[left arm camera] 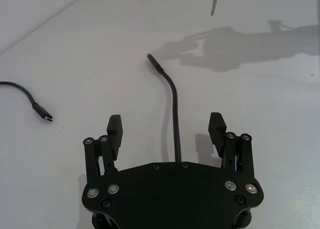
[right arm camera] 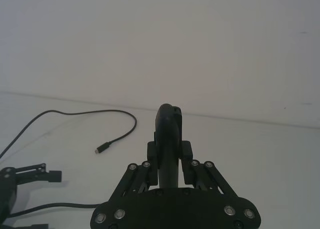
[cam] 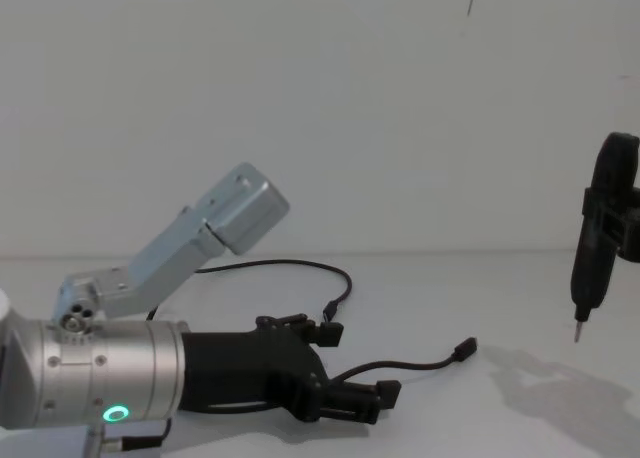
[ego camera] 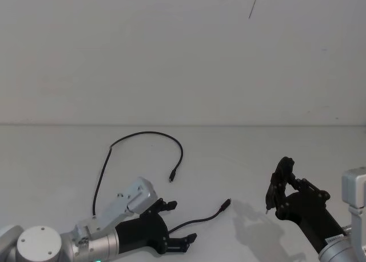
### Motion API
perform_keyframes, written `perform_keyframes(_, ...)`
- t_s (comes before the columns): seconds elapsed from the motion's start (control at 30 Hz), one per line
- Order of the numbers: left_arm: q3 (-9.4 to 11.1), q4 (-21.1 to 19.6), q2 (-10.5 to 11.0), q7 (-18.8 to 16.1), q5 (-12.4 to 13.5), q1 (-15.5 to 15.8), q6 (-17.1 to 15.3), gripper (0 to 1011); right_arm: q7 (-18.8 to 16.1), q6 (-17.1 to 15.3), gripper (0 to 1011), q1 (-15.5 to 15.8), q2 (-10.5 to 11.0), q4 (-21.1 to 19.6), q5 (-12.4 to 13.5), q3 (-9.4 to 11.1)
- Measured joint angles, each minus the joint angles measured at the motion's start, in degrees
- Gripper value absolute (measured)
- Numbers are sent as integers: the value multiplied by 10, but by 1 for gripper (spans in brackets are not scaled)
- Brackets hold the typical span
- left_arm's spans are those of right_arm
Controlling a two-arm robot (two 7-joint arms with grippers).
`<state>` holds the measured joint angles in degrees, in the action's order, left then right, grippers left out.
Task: Pick up the data cable with the one hand.
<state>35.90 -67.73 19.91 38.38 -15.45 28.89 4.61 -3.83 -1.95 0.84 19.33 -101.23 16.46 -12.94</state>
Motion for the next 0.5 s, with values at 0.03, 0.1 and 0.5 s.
perform_keyframes(0.03,2,10,-5,1,1,5,1,997,0,0,269,0,0,0,0,0)
perform_keyframes(0.1,3,22,-12,4,3,11,2,966,0,0,269,0,0,0,0,0)
perform_keyframes(0.5,6,68,-36,11,6,34,5,658,0,0,269,0,0,0,0,0)
